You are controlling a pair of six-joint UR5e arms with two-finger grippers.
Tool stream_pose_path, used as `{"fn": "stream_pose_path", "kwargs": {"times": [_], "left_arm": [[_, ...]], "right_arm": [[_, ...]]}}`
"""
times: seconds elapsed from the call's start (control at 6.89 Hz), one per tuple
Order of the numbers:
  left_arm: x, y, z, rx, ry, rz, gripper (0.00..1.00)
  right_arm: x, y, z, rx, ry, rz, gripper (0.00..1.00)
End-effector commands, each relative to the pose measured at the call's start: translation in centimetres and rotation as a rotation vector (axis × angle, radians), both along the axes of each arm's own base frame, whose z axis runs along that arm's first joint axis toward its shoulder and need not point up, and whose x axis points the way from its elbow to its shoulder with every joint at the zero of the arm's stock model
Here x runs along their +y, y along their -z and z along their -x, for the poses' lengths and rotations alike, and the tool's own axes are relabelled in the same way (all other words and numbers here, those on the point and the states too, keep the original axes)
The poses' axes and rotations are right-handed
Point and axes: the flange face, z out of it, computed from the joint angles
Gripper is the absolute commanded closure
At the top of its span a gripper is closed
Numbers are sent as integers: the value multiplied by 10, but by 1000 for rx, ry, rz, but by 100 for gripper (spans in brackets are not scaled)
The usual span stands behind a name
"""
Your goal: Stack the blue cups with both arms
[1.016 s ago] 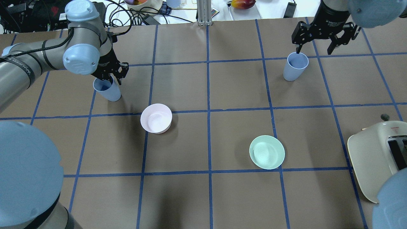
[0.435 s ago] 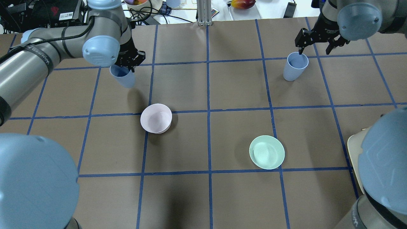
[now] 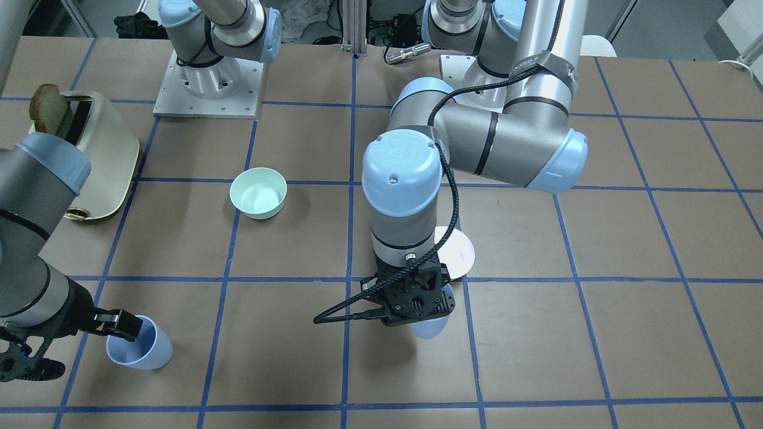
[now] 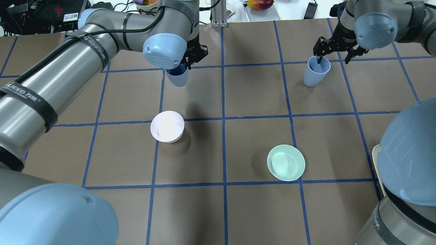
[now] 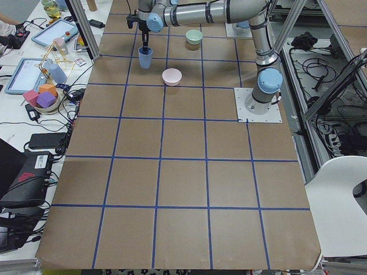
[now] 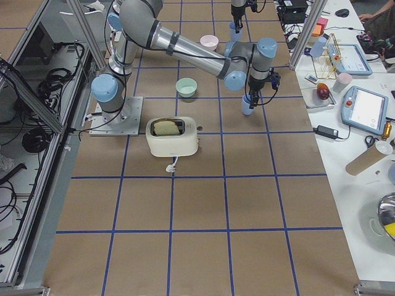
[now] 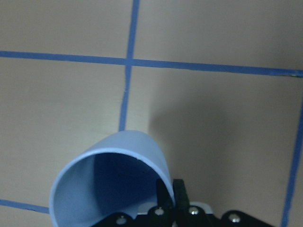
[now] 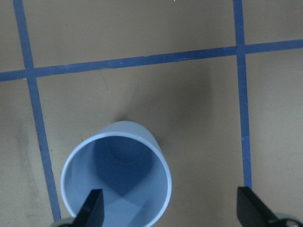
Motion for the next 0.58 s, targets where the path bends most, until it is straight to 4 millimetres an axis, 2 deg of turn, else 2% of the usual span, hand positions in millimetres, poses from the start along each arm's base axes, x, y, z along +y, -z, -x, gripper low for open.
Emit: {"fn": "stream_pose_path", "kwargs": {"times": [0.0, 0.15, 0.29, 0.44], "left_arm": [[-33, -1, 45, 115, -5, 48, 100], [-45, 17, 60, 119, 9, 32, 100], [-45, 40, 76, 102, 28, 11, 100], [-46, 52, 77, 101, 28, -5, 100]], "right_arm": [[-3, 20, 11, -13, 15, -25, 0], [-5, 27, 22, -21, 23, -27, 5], [-4, 32, 23, -23, 30, -34, 41], [-4, 34, 23, -24, 32, -40, 72]]}}
